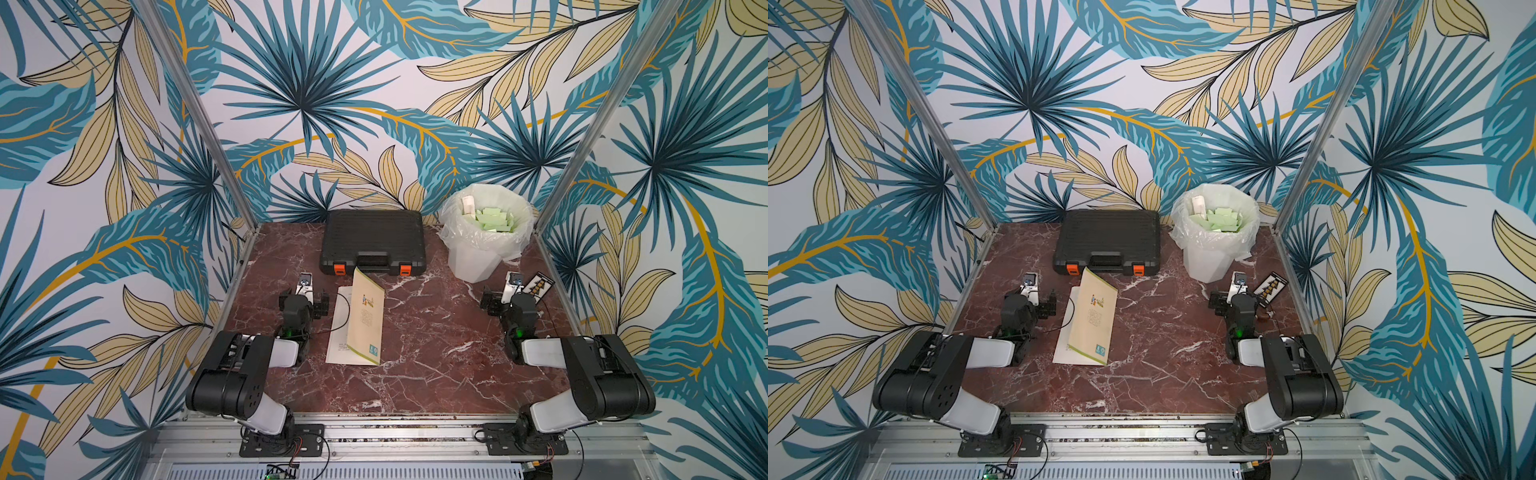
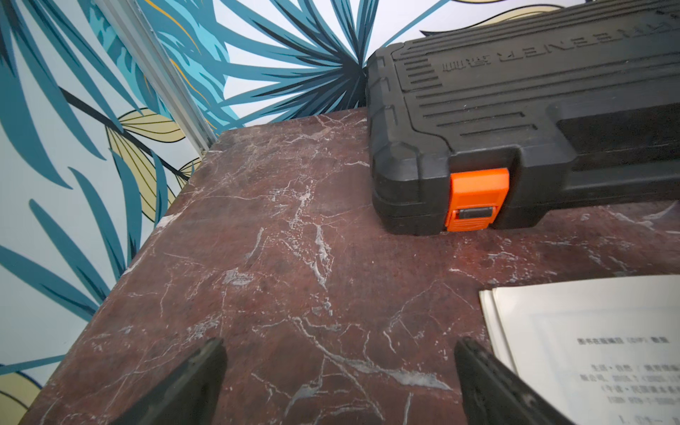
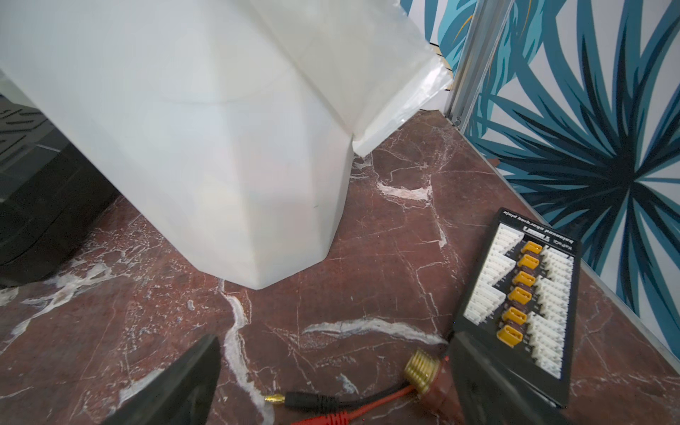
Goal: Peel off the used sticky note
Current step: Reset both arms
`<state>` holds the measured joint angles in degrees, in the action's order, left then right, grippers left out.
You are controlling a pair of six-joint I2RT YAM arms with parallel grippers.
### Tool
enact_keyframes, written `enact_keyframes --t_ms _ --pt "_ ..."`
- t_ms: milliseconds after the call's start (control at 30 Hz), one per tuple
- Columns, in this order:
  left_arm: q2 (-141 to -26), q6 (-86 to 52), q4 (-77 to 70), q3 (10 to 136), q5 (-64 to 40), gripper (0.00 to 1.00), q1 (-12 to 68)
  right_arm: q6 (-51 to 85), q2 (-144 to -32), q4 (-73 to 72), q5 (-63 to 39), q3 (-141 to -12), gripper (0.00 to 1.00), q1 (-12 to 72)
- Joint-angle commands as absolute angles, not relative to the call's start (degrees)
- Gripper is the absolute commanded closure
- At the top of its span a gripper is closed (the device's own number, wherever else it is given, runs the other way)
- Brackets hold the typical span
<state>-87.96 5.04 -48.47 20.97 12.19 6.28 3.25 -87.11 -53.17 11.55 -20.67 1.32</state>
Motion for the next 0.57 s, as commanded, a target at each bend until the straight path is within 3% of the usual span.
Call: enact_keyframes --t_ms 0,533 --pt "-87.1 4.7 -48.4 22.9 9.9 0.0 5.7 0.4 -86.6 -56.2 6.9 -19.8 0.01 1.6" --pt "-87.1 4.8 -47.7 23.0 9.1 0.0 5.6 -1.1 -87.0 -52.7 2.4 -21.8 0.01 1.6"
